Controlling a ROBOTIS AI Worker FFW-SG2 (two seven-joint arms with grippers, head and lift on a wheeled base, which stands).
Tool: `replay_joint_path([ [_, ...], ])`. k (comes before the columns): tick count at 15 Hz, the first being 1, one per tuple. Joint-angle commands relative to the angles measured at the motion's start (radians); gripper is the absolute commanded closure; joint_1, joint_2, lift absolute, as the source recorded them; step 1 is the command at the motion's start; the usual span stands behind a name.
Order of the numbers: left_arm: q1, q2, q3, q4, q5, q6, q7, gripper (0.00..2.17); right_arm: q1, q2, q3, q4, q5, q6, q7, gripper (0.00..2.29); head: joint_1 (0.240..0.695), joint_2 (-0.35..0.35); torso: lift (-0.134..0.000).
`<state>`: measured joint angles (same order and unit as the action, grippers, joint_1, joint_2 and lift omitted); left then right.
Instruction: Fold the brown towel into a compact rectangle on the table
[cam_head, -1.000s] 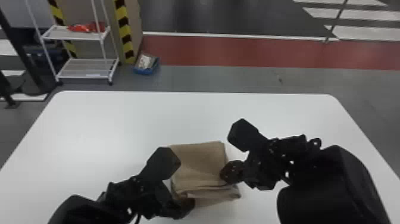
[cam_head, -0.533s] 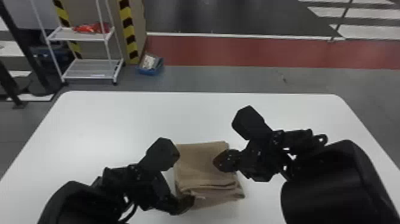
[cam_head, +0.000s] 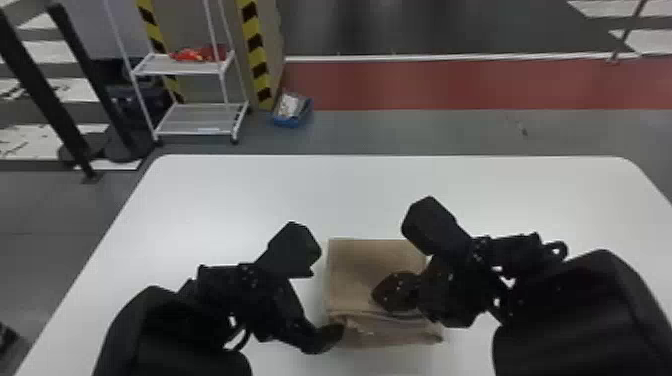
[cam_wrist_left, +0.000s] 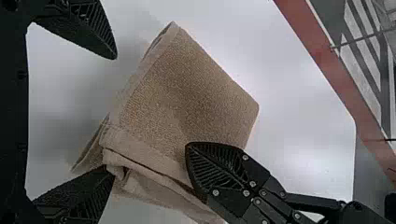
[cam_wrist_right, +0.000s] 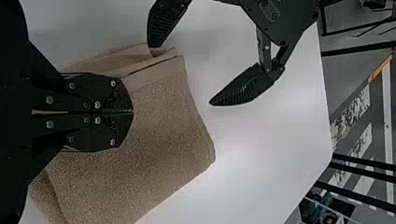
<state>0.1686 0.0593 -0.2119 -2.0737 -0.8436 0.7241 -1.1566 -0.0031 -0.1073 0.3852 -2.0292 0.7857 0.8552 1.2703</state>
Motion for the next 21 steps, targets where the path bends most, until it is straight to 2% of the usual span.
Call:
replay_joint_path([
  [1,-0.001,0.001,0.003,0.000,-0.032,-0.001,-0.032,0.06,0.000,0.001,0.007,0.021,0.000,-0.006,0.001,1.96,0.695,0.090,-0.124],
  [5,-0.014,-0.004,0.035,0.006,-0.081,0.008,-0.072,0.06,0.006,-0.002,0.017,0.053,0.015,-0.034,0.004,1.96,0.695,0.108,-0.124],
  [8,-0.011,-0.012,0.092,0.000,-0.069,0.039,-0.064,0.06,0.006,-0.003,0.011,0.063,0.018,-0.046,0.004,1.96,0.695,0.132,-0.124],
  [9,-0.009,-0.015,0.100,-0.002,-0.057,0.076,-0.029,0.06,0.006,-0.003,0.009,0.063,0.017,-0.049,0.003,1.96,0.695,0.140,-0.124],
  [11,0.006,-0.019,0.083,-0.022,0.001,0.143,0.090,0.06,0.006,-0.002,-0.020,0.052,0.001,-0.058,0.003,1.96,0.695,0.158,-0.124],
  [14,0.038,-0.032,0.072,-0.034,0.179,0.140,0.296,0.07,0.028,-0.006,-0.066,-0.008,-0.008,-0.055,0.034,1.96,0.695,0.168,-0.124],
  [15,0.048,-0.033,0.063,-0.034,0.218,0.137,0.388,0.07,0.043,-0.009,-0.082,-0.029,-0.010,-0.058,0.050,1.96,0.695,0.158,-0.124],
  [17,0.058,-0.033,0.046,-0.034,0.290,0.119,0.525,0.07,0.080,-0.025,-0.098,-0.060,-0.008,-0.061,0.075,1.96,0.695,0.133,-0.124],
  [19,0.057,-0.033,0.039,-0.029,0.359,0.097,0.598,0.07,0.095,-0.031,-0.114,-0.060,-0.006,-0.070,0.075,1.96,0.695,0.119,-0.124],
  [21,0.045,-0.035,0.023,-0.017,0.399,0.048,0.633,0.07,0.101,-0.031,-0.120,-0.042,0.001,-0.086,0.058,1.96,0.695,0.099,-0.124],
])
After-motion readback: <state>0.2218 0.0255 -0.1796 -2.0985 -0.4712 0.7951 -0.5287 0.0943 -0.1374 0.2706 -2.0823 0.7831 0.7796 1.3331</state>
